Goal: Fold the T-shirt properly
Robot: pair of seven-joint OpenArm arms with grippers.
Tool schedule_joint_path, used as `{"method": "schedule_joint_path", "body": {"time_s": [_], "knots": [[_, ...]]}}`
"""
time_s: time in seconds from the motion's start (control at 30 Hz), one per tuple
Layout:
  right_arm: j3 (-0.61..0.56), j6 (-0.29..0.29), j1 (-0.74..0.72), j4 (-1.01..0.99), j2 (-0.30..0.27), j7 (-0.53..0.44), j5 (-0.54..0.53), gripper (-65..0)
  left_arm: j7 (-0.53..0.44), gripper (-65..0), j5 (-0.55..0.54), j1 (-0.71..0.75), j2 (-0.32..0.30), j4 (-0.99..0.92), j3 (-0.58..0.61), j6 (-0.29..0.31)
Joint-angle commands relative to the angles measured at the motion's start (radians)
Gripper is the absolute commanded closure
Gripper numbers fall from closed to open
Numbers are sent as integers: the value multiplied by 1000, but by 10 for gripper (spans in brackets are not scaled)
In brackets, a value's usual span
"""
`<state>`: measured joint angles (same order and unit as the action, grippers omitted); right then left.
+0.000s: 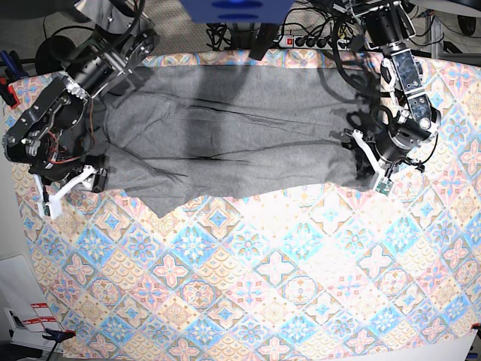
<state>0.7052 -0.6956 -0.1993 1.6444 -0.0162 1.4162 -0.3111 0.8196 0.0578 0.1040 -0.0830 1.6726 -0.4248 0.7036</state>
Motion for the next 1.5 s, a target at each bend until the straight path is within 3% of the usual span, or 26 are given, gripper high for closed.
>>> {"method": "schedule_joint_path", "body": {"time_s": [0.0, 0.3, 0.57, 0.73, 0.93, 1.2, 1.47], "knots": [[-2, -3, -21, 17, -14, -20, -15, -397, -19, 0, -8, -10, -10, 16, -1, -5], [-12, -3, -15, 9, -6, -20, -15, -397, -19, 0, -8, -10, -8, 16, -1, -5], [-109, -3, 16, -8, 20, -20, -12, -397, -19, 0, -8, -10, -8, 16, -1, -5], [-121, -3, 21, -103, 22, -91, -12, -397, -19, 0, -9, -10, -8, 18, -1, -5], [-120, -3, 21, -114, 11, -114, -10, -397, -23, 0, -9, -10, -11, 18, -3, -5], [-120, -3, 13, 46, -46, -76, -10, -397, -24, 0, -9, -11, -10, 18, -3, -5], [-118, -3, 16, -16, -54, -116, -10, -397, -23, 0, -9, -11, -10, 18, -3, -5]]}}
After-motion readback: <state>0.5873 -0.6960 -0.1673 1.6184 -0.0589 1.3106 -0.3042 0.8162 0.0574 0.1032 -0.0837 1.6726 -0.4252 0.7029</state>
